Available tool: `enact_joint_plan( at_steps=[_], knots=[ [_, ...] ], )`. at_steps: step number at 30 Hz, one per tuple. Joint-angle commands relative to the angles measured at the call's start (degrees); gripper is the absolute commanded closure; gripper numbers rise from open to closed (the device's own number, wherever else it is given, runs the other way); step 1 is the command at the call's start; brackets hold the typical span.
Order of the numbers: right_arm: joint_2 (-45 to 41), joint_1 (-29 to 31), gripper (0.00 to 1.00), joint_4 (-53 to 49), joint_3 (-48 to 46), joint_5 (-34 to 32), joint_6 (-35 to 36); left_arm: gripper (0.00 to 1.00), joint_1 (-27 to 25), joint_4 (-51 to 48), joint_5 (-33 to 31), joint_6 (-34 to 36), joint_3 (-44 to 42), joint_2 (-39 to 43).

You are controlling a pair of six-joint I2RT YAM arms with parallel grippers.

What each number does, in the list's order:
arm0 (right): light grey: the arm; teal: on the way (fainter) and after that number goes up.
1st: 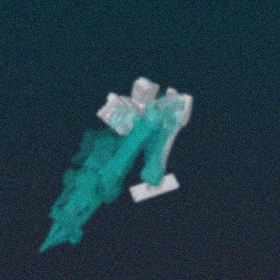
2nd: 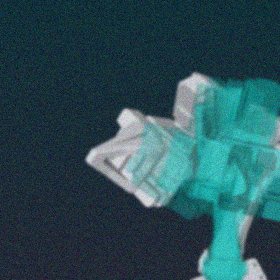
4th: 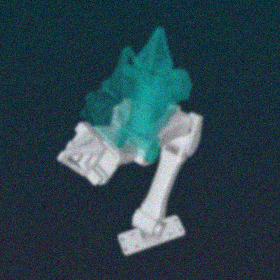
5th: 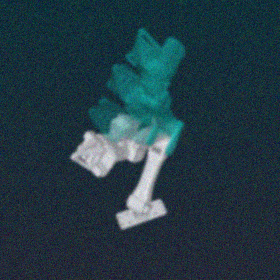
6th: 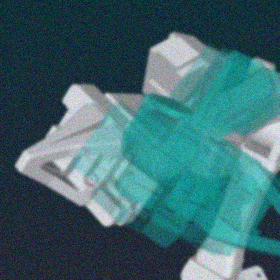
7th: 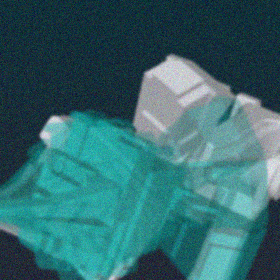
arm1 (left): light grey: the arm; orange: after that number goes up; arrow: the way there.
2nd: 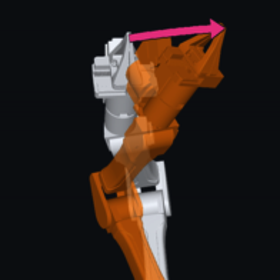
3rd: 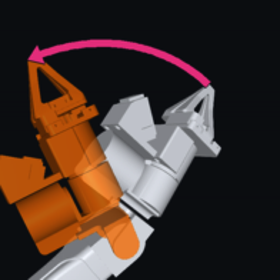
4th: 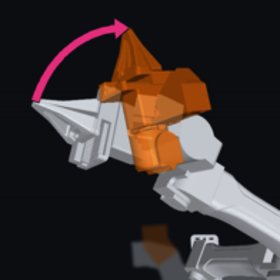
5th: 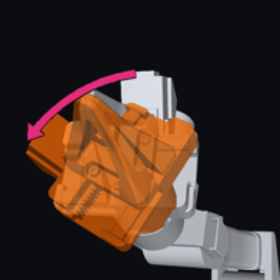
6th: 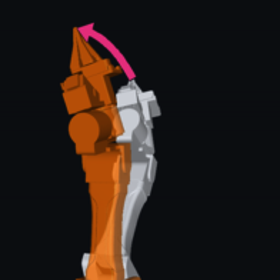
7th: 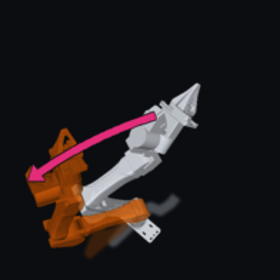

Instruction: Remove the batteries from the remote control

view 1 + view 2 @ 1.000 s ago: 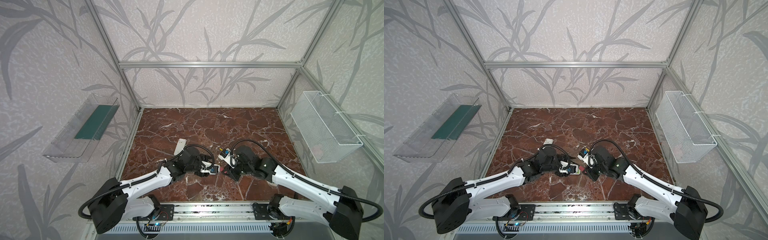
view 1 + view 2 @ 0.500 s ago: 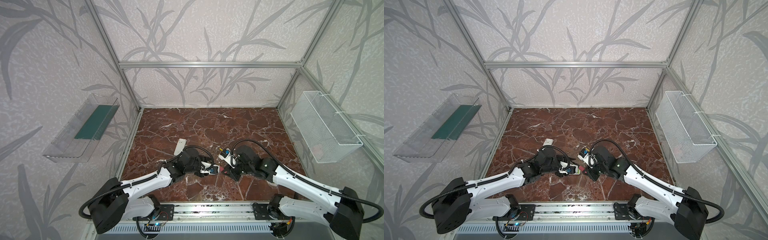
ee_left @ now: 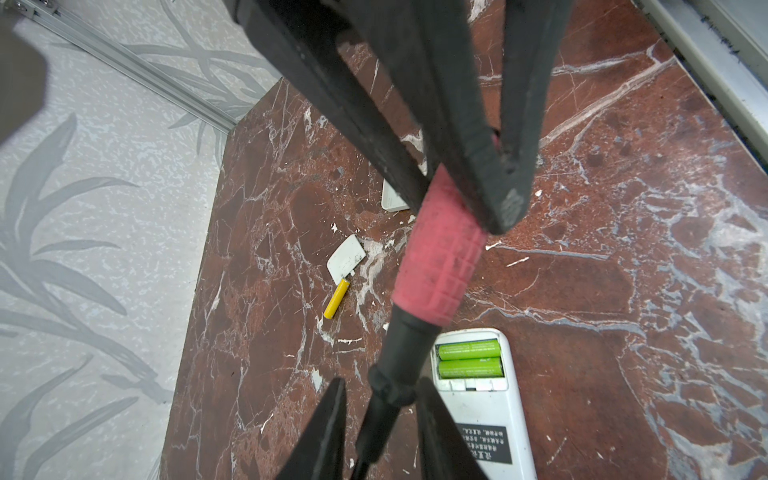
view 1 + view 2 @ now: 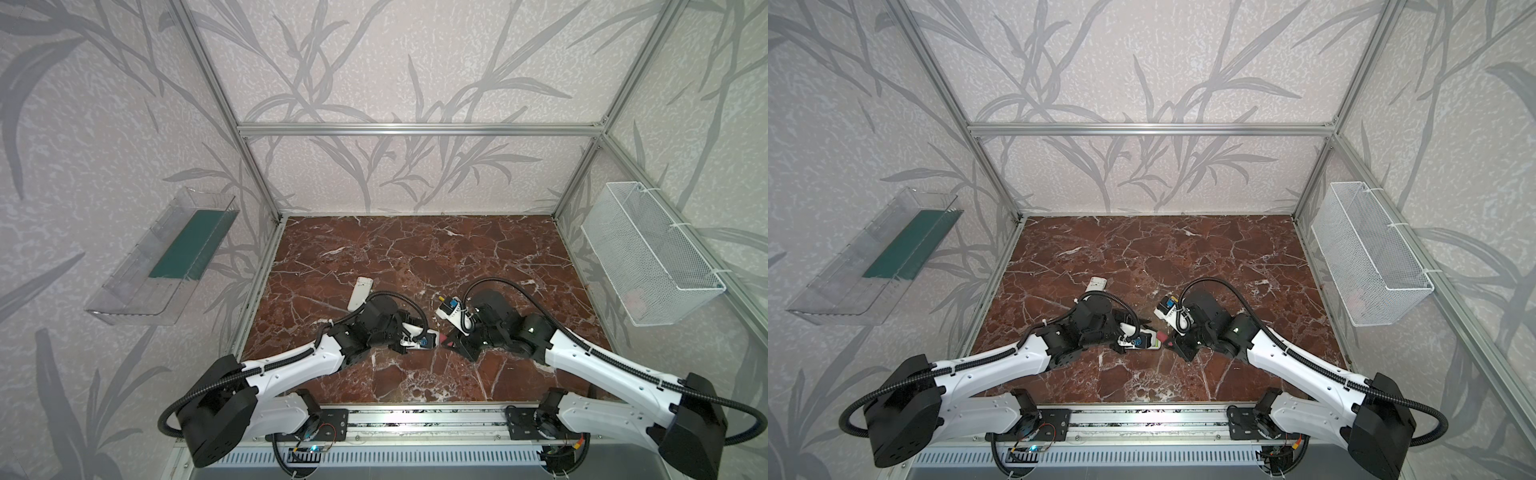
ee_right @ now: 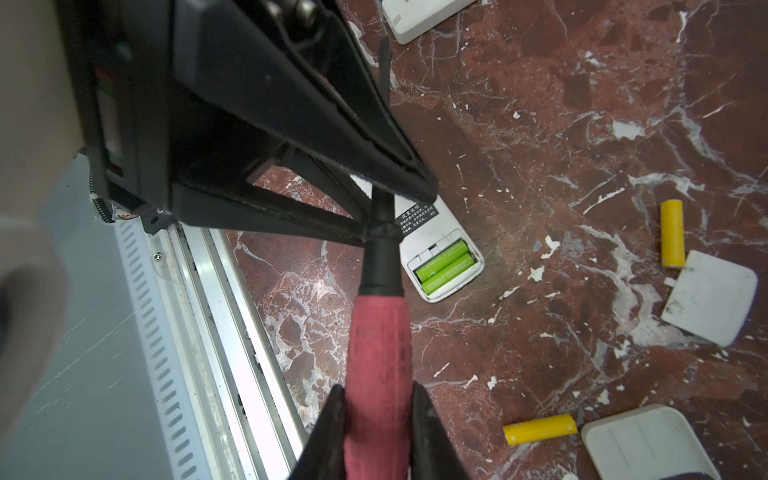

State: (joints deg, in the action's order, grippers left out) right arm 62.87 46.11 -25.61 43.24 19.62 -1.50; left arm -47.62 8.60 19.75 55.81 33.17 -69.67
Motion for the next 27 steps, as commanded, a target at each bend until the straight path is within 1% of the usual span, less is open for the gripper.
enact_joint_plan(
  at_steps=[1,7,11,14,16,21,25,27],
  knots=[
    [0.45,-0.28,0.95,0.24,2.12,1.13,1.06,0.73,-0.14,-0.91,0.05,1.56,1.02,-0.64],
    [1.62,-0.32,0.95,0.11,2.37,1.67,1.53,0.82,-0.12,-1.73,-0.41,2.54,1.37,-0.58],
    [2.17,-0.32,0.94,-0.07,2.38,1.87,2.31,0.84,-0.17,-1.62,-0.76,3.11,1.37,-0.62],
    [2.26,-0.32,0.92,-0.02,2.19,1.39,3.05,0.91,-0.18,-1.71,-0.94,3.24,1.55,-0.62],
    [2.17,-0.32,0.9,-0.04,1.92,1.22,3.74,0.93,-0.19,-1.74,-1.28,2.71,1.81,-0.5],
    [1.41,-0.32,0.8,0.81,0.88,-0.33,5.18,0.97,-0.13,-3.11,-1.81,1.66,2.58,-0.07],
    [-0.09,-0.32,0.73,2.47,-0.3,-0.7,6.25,1.0,-0.13,-6.11,-2.08,1.49,3.33,-0.12],
    [-0.89,-0.32,0.69,3.43,-0.82,-0.72,7.17,1.0,-0.12,-7.27,-2.08,1.49,3.65,-0.15]
  ],
)
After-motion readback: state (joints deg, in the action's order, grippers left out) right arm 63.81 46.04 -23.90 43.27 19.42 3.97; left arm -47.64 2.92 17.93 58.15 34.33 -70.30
